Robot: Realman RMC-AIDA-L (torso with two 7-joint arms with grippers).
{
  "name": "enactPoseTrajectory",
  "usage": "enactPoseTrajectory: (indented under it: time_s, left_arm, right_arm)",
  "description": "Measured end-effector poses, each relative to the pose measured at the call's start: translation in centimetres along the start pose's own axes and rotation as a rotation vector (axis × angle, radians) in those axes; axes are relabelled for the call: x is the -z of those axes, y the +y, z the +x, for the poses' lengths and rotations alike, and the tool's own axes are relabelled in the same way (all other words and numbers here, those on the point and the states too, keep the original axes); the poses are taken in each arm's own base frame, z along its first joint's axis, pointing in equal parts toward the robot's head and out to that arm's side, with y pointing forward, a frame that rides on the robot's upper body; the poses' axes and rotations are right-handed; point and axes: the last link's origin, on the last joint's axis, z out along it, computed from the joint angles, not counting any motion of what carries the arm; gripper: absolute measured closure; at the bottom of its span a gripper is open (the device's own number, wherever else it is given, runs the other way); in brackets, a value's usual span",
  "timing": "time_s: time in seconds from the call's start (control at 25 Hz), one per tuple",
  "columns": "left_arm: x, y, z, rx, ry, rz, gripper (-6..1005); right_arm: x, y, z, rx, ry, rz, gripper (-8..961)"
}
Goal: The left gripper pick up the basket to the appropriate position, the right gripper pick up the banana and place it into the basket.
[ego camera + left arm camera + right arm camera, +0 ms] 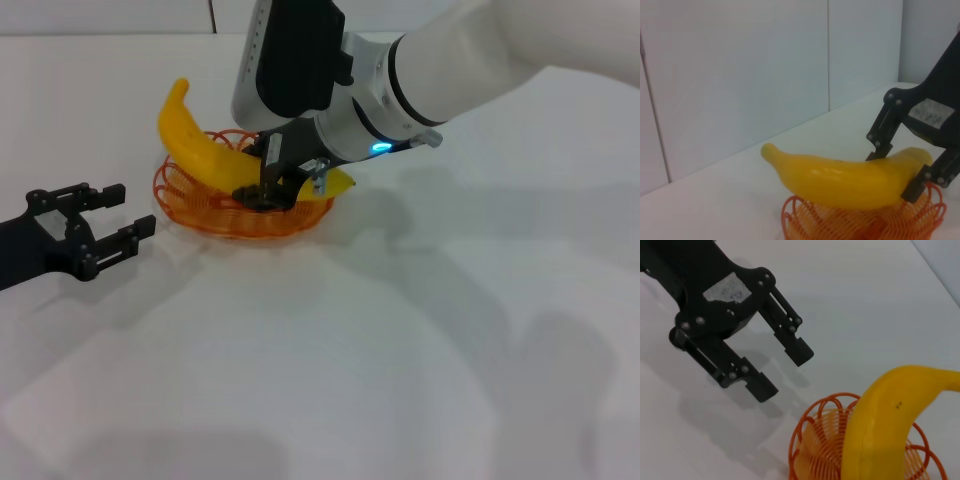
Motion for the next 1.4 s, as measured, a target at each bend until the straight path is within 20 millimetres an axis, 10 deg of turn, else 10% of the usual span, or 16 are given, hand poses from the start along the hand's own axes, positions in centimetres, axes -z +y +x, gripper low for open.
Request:
enactPoseTrajectory:
  time_s: [0.44,0.8,1.4]
  left_arm:
    - [0.1,0.1,-0.2,0.003,-0.003,0.002,439]
    - [0.2,0.3,-0.5,0.004,0.001,0.005,440]
    - [0.2,0.3,-0.5,0.004,0.005,0.01,440]
  right_arm:
    - [1.0,-0.1,1.4,-0.039,-0.049,0.034,291]
    - [4.6,0.9,7.3,-0.135,-0.259,-0.035,77]
    - [7.2,1.7,17.9,-0.343,-0.501,-0.006,77]
